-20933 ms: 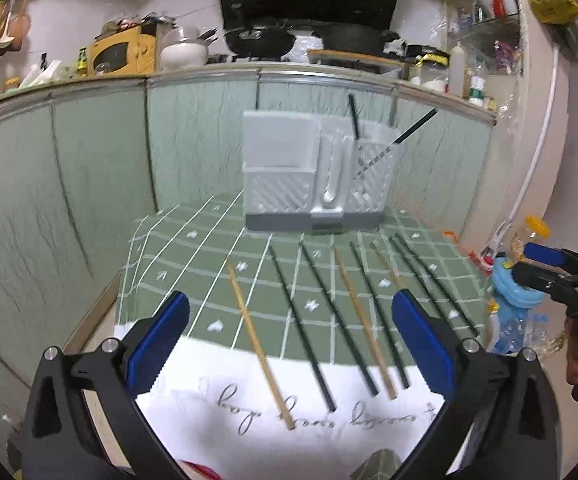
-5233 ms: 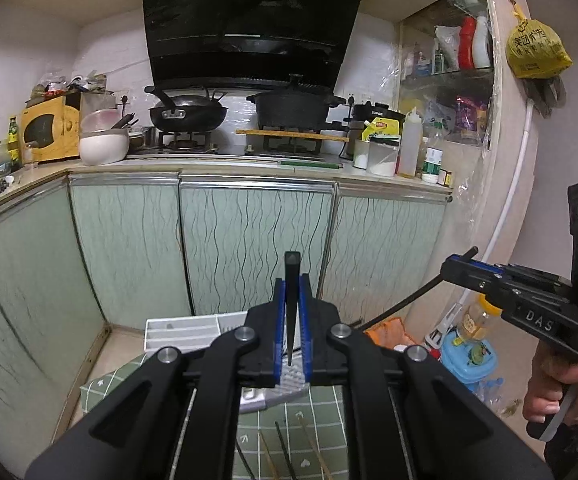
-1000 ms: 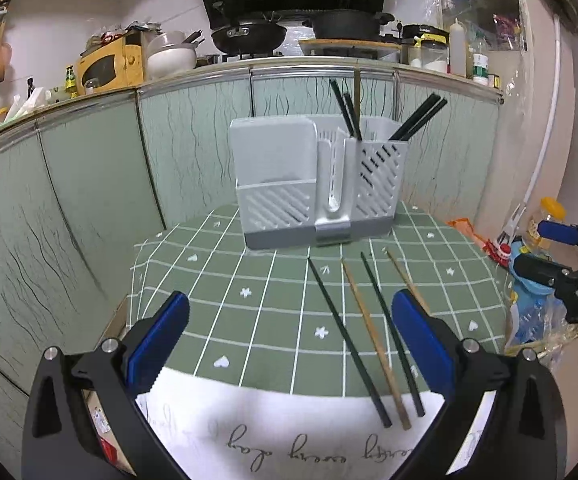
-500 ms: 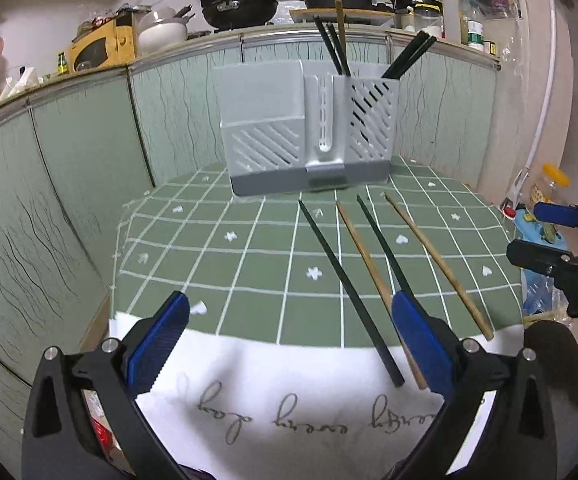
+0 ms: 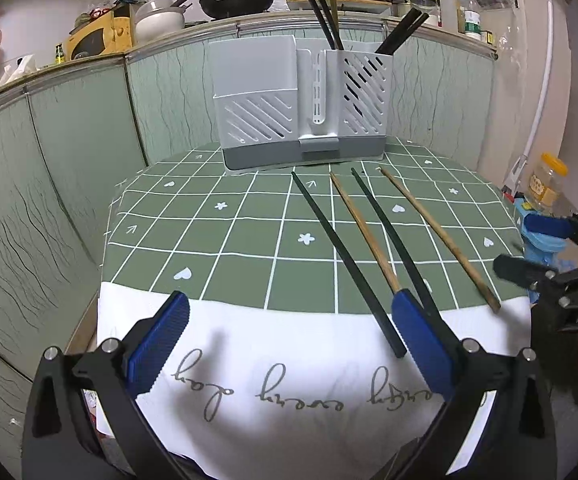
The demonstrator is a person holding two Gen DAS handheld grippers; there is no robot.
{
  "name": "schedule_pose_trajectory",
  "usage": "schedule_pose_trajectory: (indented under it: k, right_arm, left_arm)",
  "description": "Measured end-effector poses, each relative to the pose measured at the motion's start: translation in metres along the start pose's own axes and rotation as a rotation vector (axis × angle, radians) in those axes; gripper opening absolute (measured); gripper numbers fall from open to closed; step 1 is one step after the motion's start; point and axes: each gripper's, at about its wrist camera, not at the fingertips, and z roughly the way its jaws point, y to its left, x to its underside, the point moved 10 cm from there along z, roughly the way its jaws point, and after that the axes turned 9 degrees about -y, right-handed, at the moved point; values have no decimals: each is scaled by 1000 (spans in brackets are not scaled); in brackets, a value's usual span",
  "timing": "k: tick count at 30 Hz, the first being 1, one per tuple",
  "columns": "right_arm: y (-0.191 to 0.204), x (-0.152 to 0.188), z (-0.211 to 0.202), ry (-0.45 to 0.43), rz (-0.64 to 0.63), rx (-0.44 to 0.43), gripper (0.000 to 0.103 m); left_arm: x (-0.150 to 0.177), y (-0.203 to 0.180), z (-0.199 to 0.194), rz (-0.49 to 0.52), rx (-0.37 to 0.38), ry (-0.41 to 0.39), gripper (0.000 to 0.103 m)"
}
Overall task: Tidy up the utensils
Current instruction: 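Close the right tool on a wooden chopstick while the left tool grasps a black chopstick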
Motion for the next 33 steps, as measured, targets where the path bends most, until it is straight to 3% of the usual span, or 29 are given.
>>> schedule_pose_trajectory:
  k: [11,13,15,26,33]
  right_arm:
    - [24,18,15,-15,-20,32,31]
    - [23,17,16,-19,1,35,14]
    - [20,17,16,-25,25,49,9]
    - [7,17,11,-12,103,63,6]
    - [-7,20,2,-14,119,83,6]
  left_arm:
    - [10,-4,6,19,11,25,99]
    - [12,-4,6,23,9,27,99]
    - [13,-4,6,17,15,30,99]
    - [16,-11,17,6,52,64,99]
    - [18,-26,27,42,41,94,83]
